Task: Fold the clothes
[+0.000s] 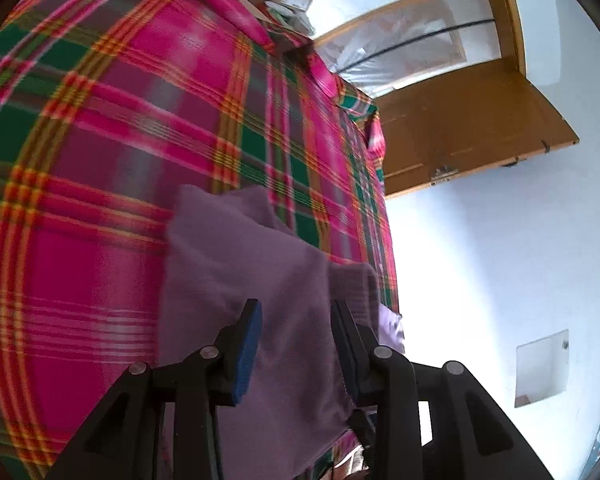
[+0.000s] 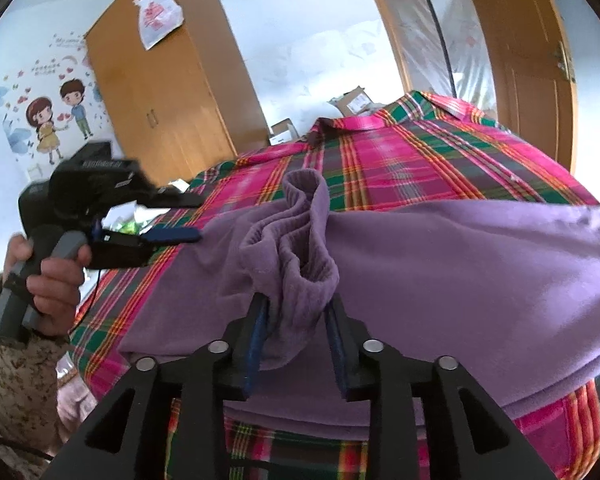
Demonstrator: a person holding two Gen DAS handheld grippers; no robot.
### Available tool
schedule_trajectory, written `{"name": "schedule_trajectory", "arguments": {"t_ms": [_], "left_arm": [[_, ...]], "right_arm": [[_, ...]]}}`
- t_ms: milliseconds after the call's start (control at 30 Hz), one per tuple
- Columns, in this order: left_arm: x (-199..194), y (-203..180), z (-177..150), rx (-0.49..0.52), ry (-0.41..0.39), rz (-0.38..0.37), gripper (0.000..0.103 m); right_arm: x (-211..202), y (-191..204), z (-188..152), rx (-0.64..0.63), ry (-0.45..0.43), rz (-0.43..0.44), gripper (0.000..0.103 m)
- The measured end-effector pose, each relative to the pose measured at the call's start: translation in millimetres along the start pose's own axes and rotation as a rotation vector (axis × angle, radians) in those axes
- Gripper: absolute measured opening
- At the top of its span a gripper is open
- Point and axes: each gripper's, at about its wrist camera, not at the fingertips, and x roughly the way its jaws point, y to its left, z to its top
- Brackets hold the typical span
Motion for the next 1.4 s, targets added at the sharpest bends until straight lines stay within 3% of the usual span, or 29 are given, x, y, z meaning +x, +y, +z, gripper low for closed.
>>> {"name": "schedule_trajectory", "arguments": {"t_ms": [200,400,567,767,1000,1033,1200,1400], "left_arm": [[3,11,3,-0.014,-0.007,0.017,0.036],[0,19,4,-0.010,0.004,0.024,0.036],[0,22,4,-0.013,0.013,0.018,0.036],[-6,25,5,-0.018,0.012,0.015,0.036],[-2,25,10,-0.025,0.016,0.024,0.036],[-2,25,11,-0.027,0.018,0.025,0.036],[3,29,17,-0.050,0.027,0.018,0.036],[3,32,18,-0.048,0.037,0.014,0.036]], "right_arm": [[-3,-18,2,0.074,0.045,-0.018,0.036],[-18,-33,18,0.112,-0.002,-0.029,0.036],[1,-31,49,0.067,0.003,0.019,0.036],[48,-18,76,-0.061,0.103,0.023,0.036],[90,-3,83,-0.168,0.196,0.030,0.036],[95,-2,83,-0.172,0.206,0.028,0.035],[96,-9,86,-0.128,0.182,0.009,0.011],[83,-31,93,-0.023,0.156,-0.022,0.008]]}}
